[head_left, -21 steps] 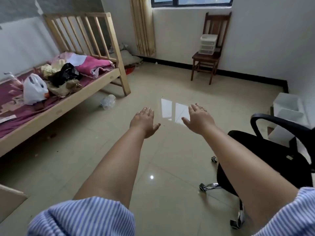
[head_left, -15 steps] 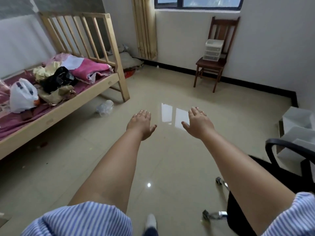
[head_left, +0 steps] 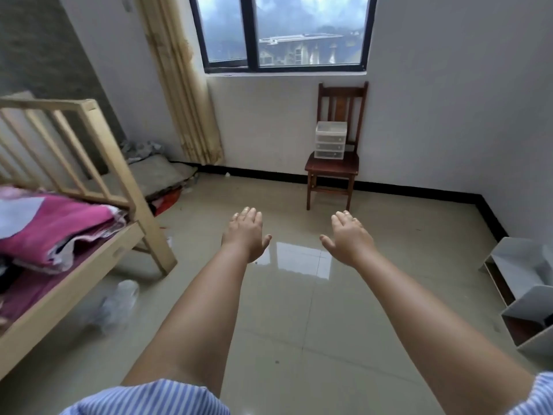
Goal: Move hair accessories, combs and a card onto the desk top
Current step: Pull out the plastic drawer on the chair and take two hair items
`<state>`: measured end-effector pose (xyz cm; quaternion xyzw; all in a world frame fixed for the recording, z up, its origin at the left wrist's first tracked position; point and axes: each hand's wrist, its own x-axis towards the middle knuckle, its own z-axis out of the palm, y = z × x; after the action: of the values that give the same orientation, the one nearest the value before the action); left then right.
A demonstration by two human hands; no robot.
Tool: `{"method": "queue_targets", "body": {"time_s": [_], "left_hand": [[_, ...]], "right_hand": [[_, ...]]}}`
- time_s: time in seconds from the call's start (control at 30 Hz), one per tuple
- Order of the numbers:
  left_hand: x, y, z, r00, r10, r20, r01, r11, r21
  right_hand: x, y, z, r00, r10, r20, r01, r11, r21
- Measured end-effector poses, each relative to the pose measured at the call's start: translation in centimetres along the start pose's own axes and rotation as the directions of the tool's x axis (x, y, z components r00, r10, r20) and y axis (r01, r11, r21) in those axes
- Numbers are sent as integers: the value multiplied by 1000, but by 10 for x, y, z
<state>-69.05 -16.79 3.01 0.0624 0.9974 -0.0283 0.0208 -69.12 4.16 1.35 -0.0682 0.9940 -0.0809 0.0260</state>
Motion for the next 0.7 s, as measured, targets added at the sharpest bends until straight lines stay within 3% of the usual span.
{"method": "queue_targets", "body": {"time_s": [0.13, 0.47, 0.7], "left_hand": [[158, -6, 0, 995, 81, -60, -80, 997, 17], [505, -29, -24, 987, 154, -51, -152, 988, 25], [733, -59, 0, 982, 187, -7, -187, 981, 46]], "right_hand": [[142, 34, -5, 998, 45, -38, -47, 998, -48], [465, 112, -46, 996, 86, -35, -90, 983, -157], [677, 144, -35, 987, 147, -56, -153, 981, -118]]}}
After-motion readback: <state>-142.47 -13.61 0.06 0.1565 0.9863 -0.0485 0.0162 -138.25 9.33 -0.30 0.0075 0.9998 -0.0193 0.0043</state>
